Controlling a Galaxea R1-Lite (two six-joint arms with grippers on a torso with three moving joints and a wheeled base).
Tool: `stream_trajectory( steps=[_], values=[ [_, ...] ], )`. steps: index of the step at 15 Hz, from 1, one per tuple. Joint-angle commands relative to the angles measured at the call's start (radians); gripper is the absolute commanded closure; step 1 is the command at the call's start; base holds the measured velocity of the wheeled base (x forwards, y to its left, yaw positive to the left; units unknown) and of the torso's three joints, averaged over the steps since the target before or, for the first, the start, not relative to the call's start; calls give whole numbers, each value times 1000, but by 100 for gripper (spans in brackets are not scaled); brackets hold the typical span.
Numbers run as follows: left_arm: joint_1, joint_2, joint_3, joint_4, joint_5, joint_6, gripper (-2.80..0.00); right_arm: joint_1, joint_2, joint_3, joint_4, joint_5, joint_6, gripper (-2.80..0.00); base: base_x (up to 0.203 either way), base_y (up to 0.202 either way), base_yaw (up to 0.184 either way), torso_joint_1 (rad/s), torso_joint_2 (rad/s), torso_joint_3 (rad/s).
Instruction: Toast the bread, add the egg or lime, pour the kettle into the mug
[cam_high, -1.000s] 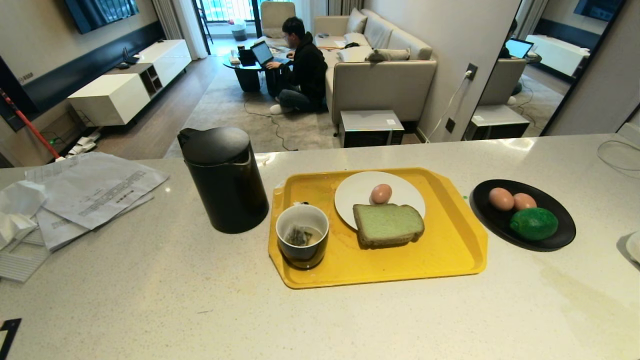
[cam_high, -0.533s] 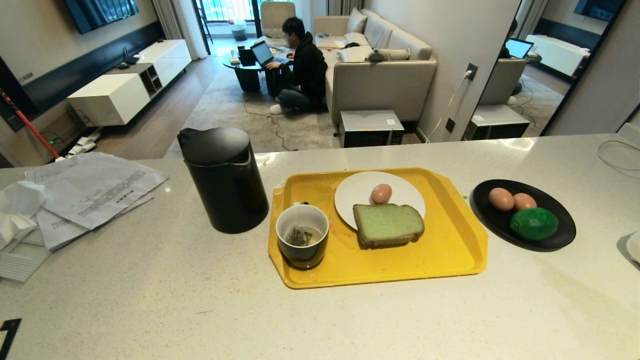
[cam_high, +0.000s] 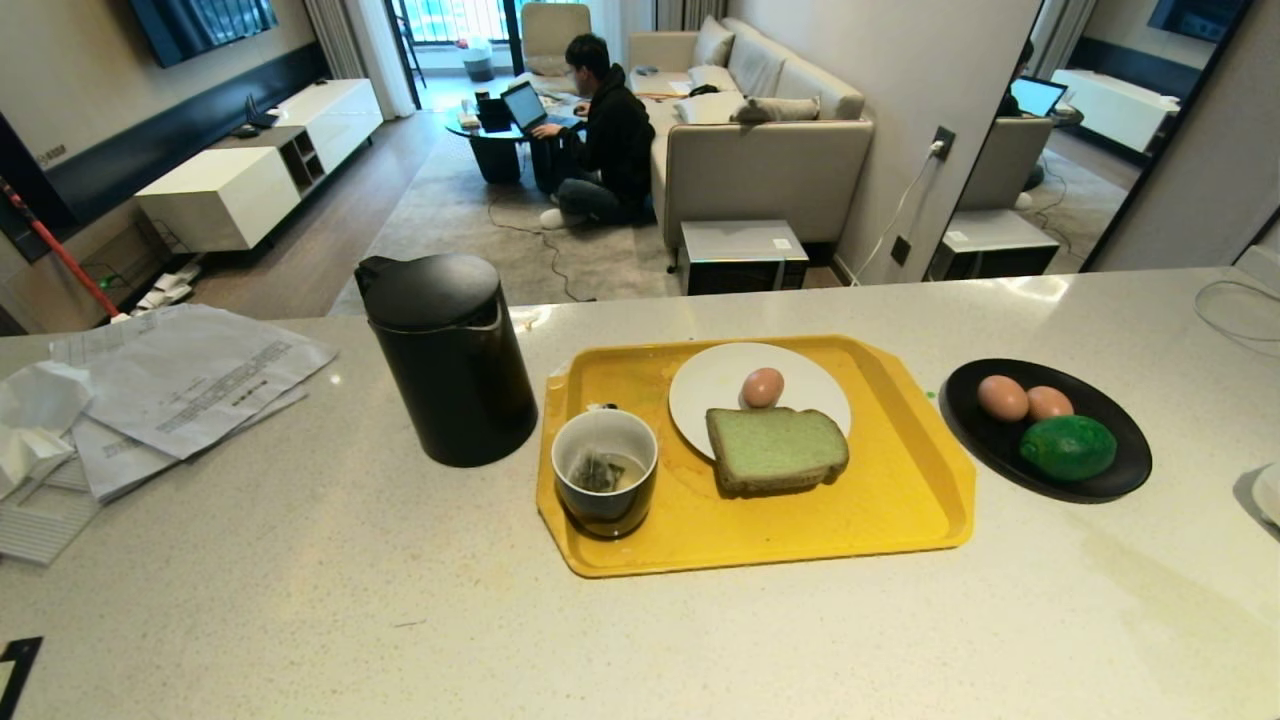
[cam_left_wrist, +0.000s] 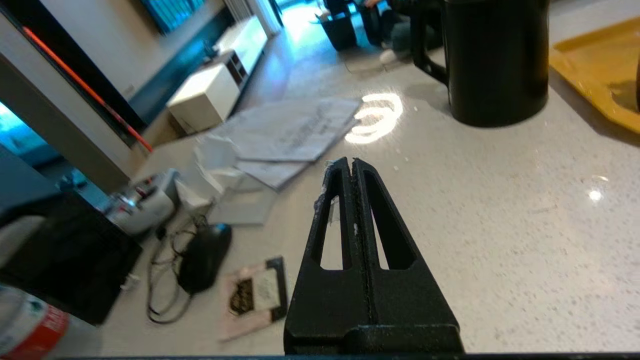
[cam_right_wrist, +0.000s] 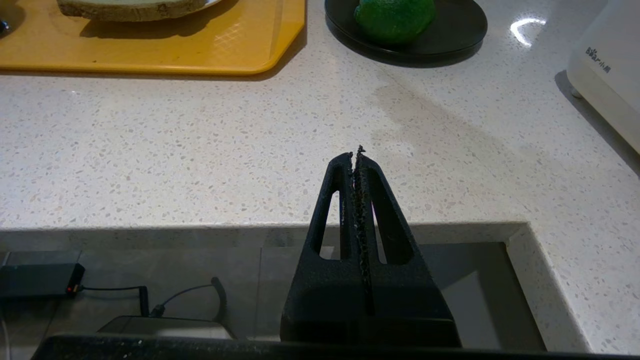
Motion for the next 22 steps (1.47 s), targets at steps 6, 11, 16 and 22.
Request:
stream_trajectory(
  steps=[6, 11, 16, 22],
  values=[
    [0, -2, 415, -407, -51, -83, 0, 0, 0, 2, 0, 1, 0, 0, 0, 0, 0, 0, 0, 0],
    [0, -2, 427, -341, -56, -125, 0, 0, 0, 2, 0, 0, 0, 0, 0, 0, 0, 0, 0, 0],
    [1, 0, 424, -270, -134, -126, 0, 0, 0, 2, 0, 0, 0, 0, 0, 0, 0, 0, 0, 0],
    [1, 0, 423, -196, -213, -157, 0, 0, 0, 2, 0, 1, 0, 0, 0, 0, 0, 0, 0, 0]
  ],
)
